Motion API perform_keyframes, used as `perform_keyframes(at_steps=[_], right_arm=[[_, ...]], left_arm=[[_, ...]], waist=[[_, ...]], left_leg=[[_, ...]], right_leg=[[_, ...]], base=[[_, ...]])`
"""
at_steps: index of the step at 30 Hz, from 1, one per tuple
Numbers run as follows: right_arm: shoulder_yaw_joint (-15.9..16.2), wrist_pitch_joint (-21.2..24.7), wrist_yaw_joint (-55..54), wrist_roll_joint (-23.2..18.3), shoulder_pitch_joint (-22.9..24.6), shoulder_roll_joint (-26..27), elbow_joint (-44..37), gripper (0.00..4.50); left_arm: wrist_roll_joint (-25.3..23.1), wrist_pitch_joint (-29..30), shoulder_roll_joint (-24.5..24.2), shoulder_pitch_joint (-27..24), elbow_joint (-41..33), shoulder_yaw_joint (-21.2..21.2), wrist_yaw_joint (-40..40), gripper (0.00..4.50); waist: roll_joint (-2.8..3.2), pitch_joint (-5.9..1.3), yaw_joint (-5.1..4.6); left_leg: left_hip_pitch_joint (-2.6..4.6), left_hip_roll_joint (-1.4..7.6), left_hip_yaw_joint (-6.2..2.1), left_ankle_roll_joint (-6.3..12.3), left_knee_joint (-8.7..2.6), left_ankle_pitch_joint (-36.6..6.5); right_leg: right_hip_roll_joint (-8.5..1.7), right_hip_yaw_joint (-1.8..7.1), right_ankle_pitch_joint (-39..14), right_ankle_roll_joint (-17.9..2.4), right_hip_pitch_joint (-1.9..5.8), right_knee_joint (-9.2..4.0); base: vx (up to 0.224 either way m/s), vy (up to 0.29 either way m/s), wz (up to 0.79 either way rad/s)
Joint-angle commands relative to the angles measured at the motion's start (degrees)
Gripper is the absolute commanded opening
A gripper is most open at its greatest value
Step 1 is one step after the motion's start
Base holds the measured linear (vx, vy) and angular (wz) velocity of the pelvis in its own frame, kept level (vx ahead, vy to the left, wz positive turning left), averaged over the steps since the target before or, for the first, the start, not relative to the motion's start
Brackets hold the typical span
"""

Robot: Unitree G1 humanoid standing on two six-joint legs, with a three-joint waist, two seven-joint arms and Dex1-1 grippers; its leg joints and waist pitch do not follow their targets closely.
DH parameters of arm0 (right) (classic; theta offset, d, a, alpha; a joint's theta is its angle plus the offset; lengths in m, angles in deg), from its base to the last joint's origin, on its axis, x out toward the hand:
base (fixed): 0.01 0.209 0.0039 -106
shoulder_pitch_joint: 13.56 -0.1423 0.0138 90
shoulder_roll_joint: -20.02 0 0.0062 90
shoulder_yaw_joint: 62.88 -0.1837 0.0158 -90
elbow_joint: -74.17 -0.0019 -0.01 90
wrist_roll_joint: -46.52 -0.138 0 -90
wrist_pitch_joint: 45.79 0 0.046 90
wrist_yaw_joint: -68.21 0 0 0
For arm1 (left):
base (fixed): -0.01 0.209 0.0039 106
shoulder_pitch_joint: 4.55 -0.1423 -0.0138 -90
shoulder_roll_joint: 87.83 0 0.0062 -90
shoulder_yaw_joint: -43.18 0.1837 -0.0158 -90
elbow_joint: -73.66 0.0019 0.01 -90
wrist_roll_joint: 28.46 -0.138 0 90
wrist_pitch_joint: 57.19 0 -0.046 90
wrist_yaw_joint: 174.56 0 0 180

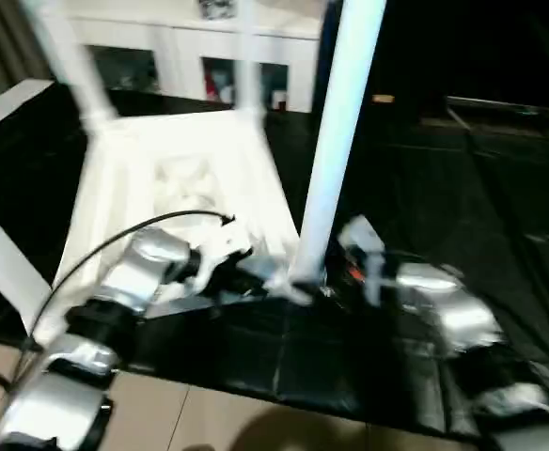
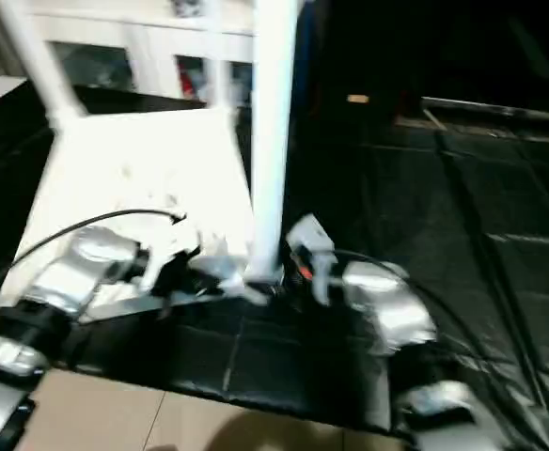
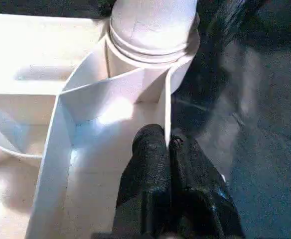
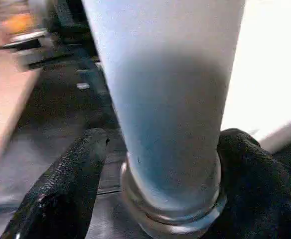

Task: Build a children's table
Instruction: Rotate leg to tighten

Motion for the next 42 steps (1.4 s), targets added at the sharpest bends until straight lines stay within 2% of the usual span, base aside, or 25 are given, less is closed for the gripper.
perform_keyframes(at_steps=[1, 5, 9, 10, 11, 13, 14, 16, 17, 23, 26, 32, 38, 40, 42], right_arm=[[1.19, -0.35, 5.67, -1.68, 0.47, -1.29, -1.66, 3.60], [1.65, -0.08, 11.17, -3.14, 0.29, -3.38, -1.86, 3.60], [1.74, -0.03, 11.80, -3.30, -0.47, -3.39, -0.84, 3.60], [1.80, -0.02, 12.08, -3.40, -0.76, -3.33, -0.48, 3.60], [1.83, 0.12, 12.51, -3.64, -1.04, -3.21, -0.17, 3.44], [1.83, 0.18, 13.03, -3.87, -1.33, -3.08, 0.16, 3.44], [1.84, 0.34, 13.86, -4.22, -1.72, -2.85, 0.71, 3.34], [2.20, 0.73, 15.26, -4.57, -1.97, -2.79, 1.08, 3.16], [2.32, 0.81, 15.54, -4.61, -2.00, -2.82, 1.12, 2.98], [2.69, 1.10, 16.37, -4.89, -2.40, -2.50, 1.76, 2.58], [2.91, 1.75, 17.37, -5.19, -2.63, -2.43, 2.05, 2.21], [3.06, 2.52, 18.05, -5.40, -2.62, -2.26, 2.06, 2.07], [2.65, 3.33, 15.61, -5.28, -1.15, -1.28, 0.67, 2.07], [1.67, 3.48, 9.24, -3.63, -0.74, 0.13, 1.70, 2.07], [1.04, 3.66, 6.22, -3.06, -0.76, 0.91, 2.29, 2.06]], left_arm=[[0.59, -2.30, 0.33, 0.20, -2.46, 1.98, 3.84, 0.00], [0.62, -4.43, -1.15, -0.67, -3.92, 3.69, 7.80, 0.00], [0.72, -5.32, -1.94, -1.14, -4.78, 4.57, 9.70, 0.00], [0.74, -5.66, -2.23, -1.31, -5.12, 4.86, 10.33, 0.00], [0.75, -5.87, -2.50, -1.47, -5.47, 5.14, 10.90, 0.00], [0.69, -6.15, -2.75, -1.54, -5.65, 5.38, 11.25, 0.00], [0.63, -6.50, -3.09, -1.68, -5.89, 5.62, 11.70, 0.00], [0.60, -6.68, -3.33, -1.75, -6.07, 5.69, 12.09, 0.00], [0.58, -6.74, -3.36, -1.74, -6.07, 5.67, 12.17, 0.00], [0.74, -6.93, -3.78, -1.63, -6.20, 5.88, 12.59, 0.00], [0.79, -7.06, -3.94, -1.57, -6.17, 6.08, 12.76, 0.00], [0.41, -7.09, -3.98, -1.32, -5.74, 6.39, 12.45, 0.00], [-1.26, -3.63, -2.87, -0.68, -4.48, 6.10, 7.74, 0.00], [-0.18, 0.05, -0.98, -0.08, -4.12, 4.37, 4.48, 0.00], [-0.04, 1.17, -0.26, 0.18, -3.86, 3.77, 2.90, 0.00]], waist=[[0.17, -3.93, -0.07], [0.00, -3.94, 0.53], [-0.04, -3.85, 0.62], [-0.22, -3.86, 0.68], [-0.15, -3.80, 0.63], [-0.15, -3.87, 0.63], [-0.44, -3.88, 0.61], [-0.27, -3.92, 0.67], [-0.29, -3.93, 0.64], [-0.30, -3.96, 0.67], [-0.25, -3.96, 0.65], [-0.07, -4.00, 0.63], [0.08, -3.98, 0.58], [0.01, -3.78, 0.61], [-0.01, -3.56, 0.40]], left_leg=[[0.05, 0.48, 0.72, 4.39, -3.65, -8.83], [0.00, 0.52, 0.69, 4.00, -3.68, -8.67], [-0.09, 0.47, 0.65, 3.38, -3.76, -8.93], [-0.04, 0.51, 0.62, 3.23, -3.80, -9.00], [-0.04, 0.47, 0.69, 3.14, -3.79, -9.00], [0.02, 0.48, 0.69, 3.03, -3.77, -8.84], [-0.04, 0.50, 0.70, 3.10, -3.77, -8.73], [-0.15, 0.48, 0.65, 3.30, -3.71, -8.22], [-0.21, 0.47, 0.65, 3.37, -3.69, -8.00], [-0.26, 0.42, 0.65, 3.34, -3.64, -7.63], [-0.23, 0.40, 0.67, 3.16, -3.60, -7.59], [-0.17, 0.42, 0.62, 2.85, -3.62, -7.89], [-0.12, 0.40, 0.65, 2.66, -3.62, -8.11], [-0.03, 0.36, 0.67, 2.16, -3.72, -9.14], [0.11, 0.24, 0.62, 1.40, -3.87, -11.06]], right_leg=[[-2.67, 2.78, -7.51, -13.73, 3.80, -3.29], [-2.82, 2.80, -8.76, -13.25, 3.85, -3.35], [-2.88, 2.78, -10.70, -12.49, 3.84, -3.54], [-2.91, 2.77, -11.42, -12.27, 3.82, -3.52], [-2.84, 2.80, -11.80, -12.14, 3.69, -3.67], [-2.79, 2.81, -11.38, -12.25, 3.69, -3.56], [-2.78, 2.77, -11.04, -12.33, 3.74, -3.48], [-2.78, 2.74, -10.71, -12.34, 3.78, -3.37], [-2.81, 2.73, -10.57, -12.32, 3.83, -3.37], [-2.82, 2.71, -10.30, -12.39, 3.86, -3.30], [-2.80, 2.73, -10.58, -12.29, 3.83, -3.37], [-2.77, 2.72, -10.61, -12.24, 3.87, -3.35], [-2.67, 2.71, -9.96, -12.58, 3.85, -3.32], [-2.80, 2.74, -12.40, -12.22, 3.79, -3.61], [-2.80, 2.71, -16.54, -10.96, 3.73, -4.11]], base=[[0.000, 0.000, 0.00], [0.000, 0.000, 0.00], [0.000, 0.000, 0.00], [0.000, 0.000, 0.00], [0.000, 0.000, 0.00], [0.000, 0.000, 0.00], [0.000, 0.000, 0.00], [0.000, 0.000, 0.00], [0.000, 0.000, 0.00], [0.000, 0.000, 0.00], [0.000, 0.000, 0.00], [0.000, 0.000, 0.00], [0.000, 0.000, 0.00], [0.000, 0.000, 0.00], [0.000, 0.000, 0.00]])
